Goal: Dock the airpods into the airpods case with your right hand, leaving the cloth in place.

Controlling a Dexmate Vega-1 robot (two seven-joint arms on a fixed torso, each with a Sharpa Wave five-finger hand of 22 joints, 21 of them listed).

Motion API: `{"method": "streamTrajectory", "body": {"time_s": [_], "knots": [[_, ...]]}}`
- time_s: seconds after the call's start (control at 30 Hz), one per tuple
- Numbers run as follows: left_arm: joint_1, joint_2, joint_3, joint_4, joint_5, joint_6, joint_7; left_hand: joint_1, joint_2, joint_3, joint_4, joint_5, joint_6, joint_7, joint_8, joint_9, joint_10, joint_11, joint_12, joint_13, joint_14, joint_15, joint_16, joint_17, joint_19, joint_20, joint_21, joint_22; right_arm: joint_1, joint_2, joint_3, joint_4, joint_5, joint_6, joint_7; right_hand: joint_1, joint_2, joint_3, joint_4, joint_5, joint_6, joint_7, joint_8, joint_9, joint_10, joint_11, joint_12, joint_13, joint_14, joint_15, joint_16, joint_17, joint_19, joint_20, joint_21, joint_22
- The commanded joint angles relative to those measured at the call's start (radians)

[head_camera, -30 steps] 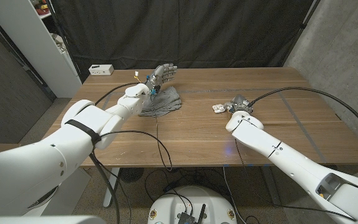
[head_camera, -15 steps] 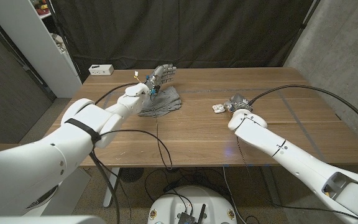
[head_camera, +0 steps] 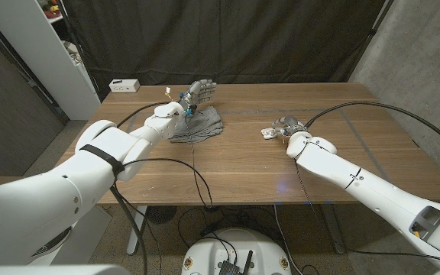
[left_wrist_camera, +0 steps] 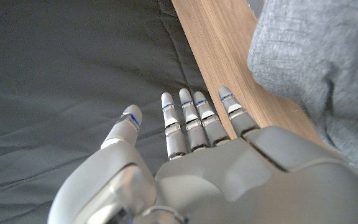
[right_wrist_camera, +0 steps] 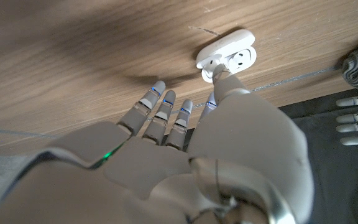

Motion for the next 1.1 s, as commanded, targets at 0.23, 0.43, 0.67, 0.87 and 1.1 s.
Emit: {"method": "streamTrajectory", "body": {"time_s": [0.23, 0.43, 0.67, 0.87, 1.1], "knots": [[0.005, -0.006, 0.002, -0.002, 0.002, -0.023, 0.001, -0.007, 0.002, 0.007, -0.003, 0.008, 0.005, -0.004, -0.002, 0.002, 0.007, 0.001, -0.002, 0.001, -0.003, 0.0, 0.002, 0.001, -0.004, -0.001, 0.007, 0.003, 0.038, -0.041, -0.033, 0.03, -0.038, 0.046, 0.101, 0.033, 0.016, 0.02, 0.003, 0.01, 0.004, -0.006, 0.011, 0.003, -0.016, -0.007, -0.001, 0.004, -0.018, -0.135, -0.005, 0.008, -0.011, -0.004, -0.001, 0.001], [0.005, -0.008, 0.004, -0.003, 0.003, -0.032, 0.0, -0.008, 0.001, 0.006, -0.003, 0.008, 0.006, -0.004, -0.002, 0.002, 0.007, 0.003, -0.002, 0.001, -0.003, 0.002, 0.001, 0.001, -0.005, -0.001, 0.007, 0.003, 0.035, -0.061, -0.028, 0.015, -0.042, 0.048, 0.125, 0.045, 0.025, 0.028, 0.006, 0.014, 0.011, -0.006, 0.016, 0.003, -0.024, -0.019, 0.0, 0.005, -0.027, -0.137, -0.006, 0.011, -0.015, -0.004, -0.001, 0.0], [0.009, -0.009, 0.004, -0.005, 0.001, -0.055, -0.008, -0.008, 0.001, 0.007, -0.003, 0.008, 0.006, -0.004, -0.002, 0.002, 0.008, 0.002, -0.002, 0.002, -0.003, 0.001, 0.002, 0.001, -0.005, -0.002, 0.006, 0.003, 0.014, -0.067, -0.012, 0.017, -0.057, 0.085, 0.107, 0.012, 0.04, 0.018, 0.038, 0.013, 0.03, -0.006, 0.022, 0.003, -0.013, -0.021, 0.011, 0.006, -0.026, -0.139, 0.006, 0.024, -0.014, -0.008, 0.003, 0.001], [0.019, -0.008, 0.001, -0.008, -0.003, -0.084, -0.019, -0.009, 0.001, 0.007, -0.003, 0.008, 0.006, -0.002, -0.002, 0.002, 0.006, 0.003, -0.002, 0.002, -0.003, 0.0, 0.002, 0.001, -0.005, -0.002, 0.007, 0.003, -0.013, -0.058, 0.003, 0.036, -0.078, 0.15, 0.071, -0.011, 0.048, 0.013, 0.052, 0.01, 0.092, -0.006, 0.04, 0.006, 0.026, -0.043, 0.03, 0.005, 0.01, -0.158, 0.036, 0.04, 0.015, -0.031, 0.017, 0.001], [0.032, -0.005, 0.0, -0.016, -0.007, -0.115, -0.032, -0.009, 0.0, 0.007, -0.003, 0.008, 0.005, -0.005, -0.002, 0.002, 0.006, 0.004, -0.003, 0.002, -0.004, 0.0, 0.001, 0.001, -0.005, -0.001, 0.006, 0.003, -0.044, -0.041, 0.018, 0.074, -0.1, 0.219, 0.037, -0.004, 0.052, 0.02, 0.048, 0.015, 0.151, -0.006, 0.049, 0.009, 0.074, -0.063, 0.049, 0.008, 0.049, -0.175, 0.068, 0.056, 0.037, -0.05, 0.026, 0.003]]}}
